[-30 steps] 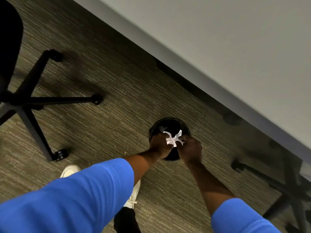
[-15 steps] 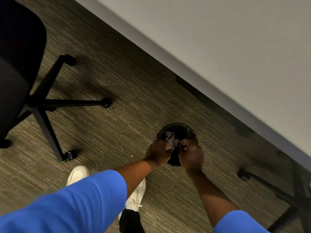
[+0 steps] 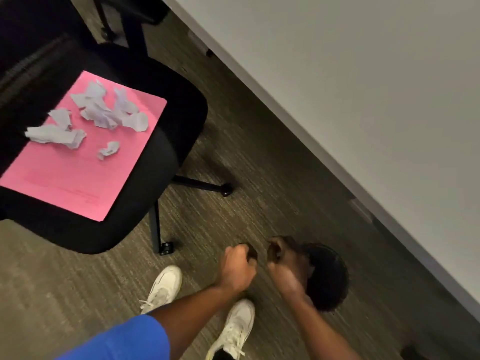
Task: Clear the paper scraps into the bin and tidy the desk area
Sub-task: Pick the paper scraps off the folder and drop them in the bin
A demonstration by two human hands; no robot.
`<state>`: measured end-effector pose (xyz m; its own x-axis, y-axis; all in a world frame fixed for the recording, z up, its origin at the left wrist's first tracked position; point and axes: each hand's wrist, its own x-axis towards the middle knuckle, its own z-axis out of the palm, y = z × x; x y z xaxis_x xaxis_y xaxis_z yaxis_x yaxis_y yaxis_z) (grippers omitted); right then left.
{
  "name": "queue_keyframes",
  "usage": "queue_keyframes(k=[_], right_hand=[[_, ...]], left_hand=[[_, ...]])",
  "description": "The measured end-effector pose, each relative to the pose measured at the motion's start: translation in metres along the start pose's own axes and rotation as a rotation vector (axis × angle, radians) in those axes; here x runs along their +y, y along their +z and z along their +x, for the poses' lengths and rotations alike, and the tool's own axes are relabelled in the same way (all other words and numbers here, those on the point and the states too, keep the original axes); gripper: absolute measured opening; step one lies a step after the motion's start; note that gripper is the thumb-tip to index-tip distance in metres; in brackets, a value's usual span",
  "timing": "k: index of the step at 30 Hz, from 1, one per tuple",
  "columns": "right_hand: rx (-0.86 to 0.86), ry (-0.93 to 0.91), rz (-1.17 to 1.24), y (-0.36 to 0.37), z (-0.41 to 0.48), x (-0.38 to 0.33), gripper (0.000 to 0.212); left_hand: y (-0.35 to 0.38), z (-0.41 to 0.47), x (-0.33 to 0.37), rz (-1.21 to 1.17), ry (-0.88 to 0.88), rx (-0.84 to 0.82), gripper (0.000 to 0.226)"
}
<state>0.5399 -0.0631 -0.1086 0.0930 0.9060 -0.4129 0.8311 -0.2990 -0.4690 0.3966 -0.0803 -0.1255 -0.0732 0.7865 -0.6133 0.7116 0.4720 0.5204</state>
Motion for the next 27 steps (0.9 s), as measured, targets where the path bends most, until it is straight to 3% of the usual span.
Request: queue_keyframes(k=[2, 5, 11, 16, 20, 24, 27], right_hand=[[-0.089, -0.021, 0.031, 0.004, 0.003, -0.031, 0.032], [-0.065, -0.019, 0.069, 0.008, 0.006, -0.079, 0.033], [0.106, -0.335, -0.020, 0.013, 0.023, -0.157, 0.020], [0.100, -0.513, -0.007, 0.019, 0.047, -0.229, 0.030], [0.007, -0.578, -0.025, 0.029, 0.072, -0.292, 0.059], [-0.038, -0.608, -0.133, 0.042, 0.095, -0.353, 0.077], [-0.047, -0.584, -0.193, 0.052, 0.107, -0.389, 0.081]], left_hand=[[-0.036, 0.000, -0.002, -0.023, 0.012, 0.070, 0.014], [-0.089, 0.002, -0.005, -0.053, 0.048, 0.168, 0.009], [-0.185, 0.005, -0.025, -0.091, 0.029, 0.355, 0.007], [-0.270, 0.010, -0.054, 0.000, 0.057, 0.620, 0.012], [-0.334, 0.022, -0.085, 0.285, -0.071, 0.861, 0.052], [-0.371, 0.036, -0.104, 0.234, -0.281, 0.812, 0.114], [-0.381, 0.050, -0.116, 0.172, -0.323, 0.751, 0.141]])
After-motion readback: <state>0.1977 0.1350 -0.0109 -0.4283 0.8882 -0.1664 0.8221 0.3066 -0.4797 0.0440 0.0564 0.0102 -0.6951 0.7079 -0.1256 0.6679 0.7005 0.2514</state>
